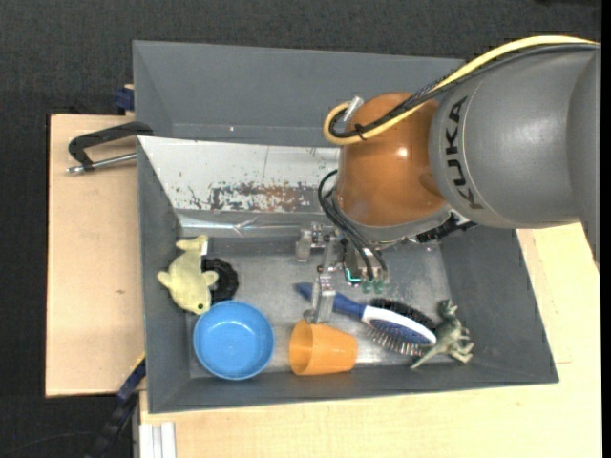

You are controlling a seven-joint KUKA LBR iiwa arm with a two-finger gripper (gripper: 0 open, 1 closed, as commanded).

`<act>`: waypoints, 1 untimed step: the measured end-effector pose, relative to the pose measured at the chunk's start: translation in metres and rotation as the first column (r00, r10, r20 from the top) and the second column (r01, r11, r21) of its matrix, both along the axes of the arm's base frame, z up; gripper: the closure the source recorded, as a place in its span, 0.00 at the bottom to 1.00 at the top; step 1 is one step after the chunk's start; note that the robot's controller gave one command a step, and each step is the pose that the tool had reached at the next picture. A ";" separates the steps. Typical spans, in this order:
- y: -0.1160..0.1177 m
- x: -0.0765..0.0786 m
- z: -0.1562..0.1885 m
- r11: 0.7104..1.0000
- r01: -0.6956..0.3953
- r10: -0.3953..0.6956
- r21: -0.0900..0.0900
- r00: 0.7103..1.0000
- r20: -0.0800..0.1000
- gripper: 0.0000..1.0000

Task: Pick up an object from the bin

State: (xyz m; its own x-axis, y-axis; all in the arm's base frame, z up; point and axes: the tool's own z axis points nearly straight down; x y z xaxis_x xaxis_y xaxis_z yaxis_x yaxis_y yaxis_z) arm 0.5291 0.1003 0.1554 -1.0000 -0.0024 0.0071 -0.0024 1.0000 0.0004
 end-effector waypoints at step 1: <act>0.083 -0.031 -0.083 0.960 -0.279 0.279 0.002 0.960 0.014 0.00</act>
Offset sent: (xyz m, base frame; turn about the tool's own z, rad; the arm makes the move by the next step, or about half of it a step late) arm -0.0332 0.0807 -0.0854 -0.2809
